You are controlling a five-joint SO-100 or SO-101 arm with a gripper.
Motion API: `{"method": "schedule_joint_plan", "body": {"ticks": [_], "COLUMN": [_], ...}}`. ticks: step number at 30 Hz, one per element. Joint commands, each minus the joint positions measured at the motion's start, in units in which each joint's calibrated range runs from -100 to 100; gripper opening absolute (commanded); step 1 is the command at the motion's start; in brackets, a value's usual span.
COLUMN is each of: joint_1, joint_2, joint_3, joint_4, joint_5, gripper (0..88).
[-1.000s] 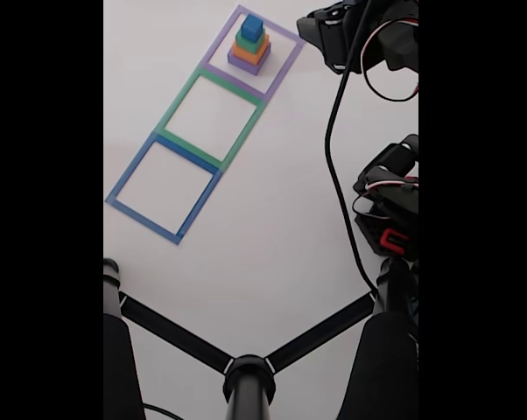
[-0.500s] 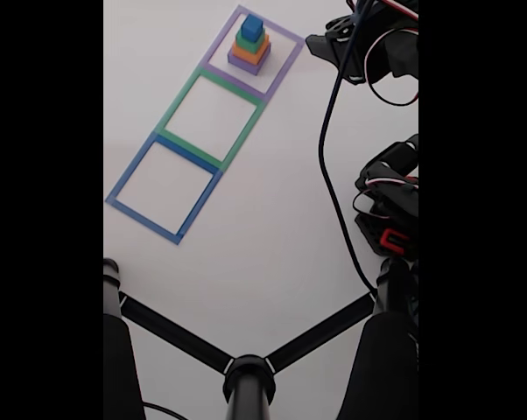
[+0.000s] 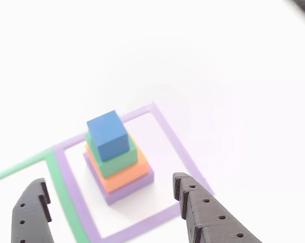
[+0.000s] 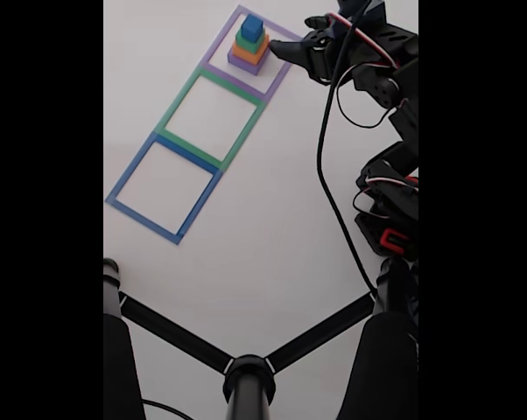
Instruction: Tower of hanoi
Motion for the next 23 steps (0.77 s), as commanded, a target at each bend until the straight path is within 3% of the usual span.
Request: {"method": "schedule_joint_plan", "body": {"ticks": [1,6,13,23], "joint_1": [0.40,0.40,0.32,-0.82], "joint_2": [4.12,11.49,22.39,36.89], "joint_3": [5.27,12.45,16.54,15.36], "joint_4": [-17.40,-36.99,-55.85,-70.74], "joint_5": [0.20,0.20,0.20,0.20], "gripper": [32.2,33.3,33.5,33.3]}}
